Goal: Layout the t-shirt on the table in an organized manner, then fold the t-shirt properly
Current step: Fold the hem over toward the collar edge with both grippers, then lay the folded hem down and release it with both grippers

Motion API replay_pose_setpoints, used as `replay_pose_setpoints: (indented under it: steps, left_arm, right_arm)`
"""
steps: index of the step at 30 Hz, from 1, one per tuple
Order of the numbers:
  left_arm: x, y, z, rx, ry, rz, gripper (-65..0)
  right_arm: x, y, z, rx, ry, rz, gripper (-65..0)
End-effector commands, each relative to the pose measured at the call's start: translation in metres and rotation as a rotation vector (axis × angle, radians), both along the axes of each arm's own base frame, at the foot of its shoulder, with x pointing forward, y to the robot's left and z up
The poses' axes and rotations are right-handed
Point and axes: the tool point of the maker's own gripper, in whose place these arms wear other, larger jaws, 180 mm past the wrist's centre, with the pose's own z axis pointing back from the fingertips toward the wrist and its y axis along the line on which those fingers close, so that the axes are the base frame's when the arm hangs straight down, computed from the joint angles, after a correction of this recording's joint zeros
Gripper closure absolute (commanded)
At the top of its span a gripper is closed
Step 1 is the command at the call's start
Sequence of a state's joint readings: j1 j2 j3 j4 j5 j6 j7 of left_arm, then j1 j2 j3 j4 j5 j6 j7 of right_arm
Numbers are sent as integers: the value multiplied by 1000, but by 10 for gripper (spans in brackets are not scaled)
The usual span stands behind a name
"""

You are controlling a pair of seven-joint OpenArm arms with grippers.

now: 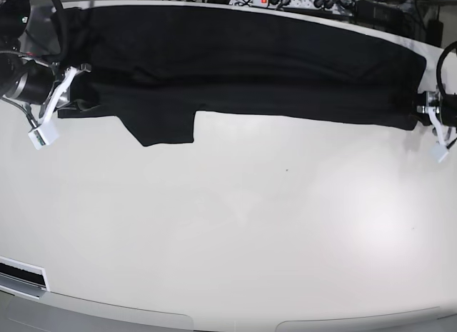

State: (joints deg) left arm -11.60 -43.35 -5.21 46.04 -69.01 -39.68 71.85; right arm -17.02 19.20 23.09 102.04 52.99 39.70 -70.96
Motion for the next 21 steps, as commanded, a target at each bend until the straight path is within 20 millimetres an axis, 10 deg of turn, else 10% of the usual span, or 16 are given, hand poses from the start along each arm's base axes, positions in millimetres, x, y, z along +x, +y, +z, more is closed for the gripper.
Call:
replay_pose_setpoints:
  steps: [1,7,9,12,14,21]
  left_arm:
    - [10,14,15,29,-40,2,0]
    - [16,8,18,-5,-69,21,0]
    - [17,7,18,-10,-70,22,-4]
    - [14,8,16,-8,-63,22,-230]
    - [8,8,13,-8,-50,23,-331]
    - [-5,5,1,-13,-28,34,-343]
  right_arm:
    - [5,-4,8,-13,-34,6,0]
    - [2,-7,5,-27,-26,3,0]
    - [2,-8,5,-31,-26,4,-87]
    - [3,-14,7,-52,-27,10,-290]
    - [5,-17,9,-60,-33,12,-315]
    - [34,-19,25,-17,-93,-91,-315]
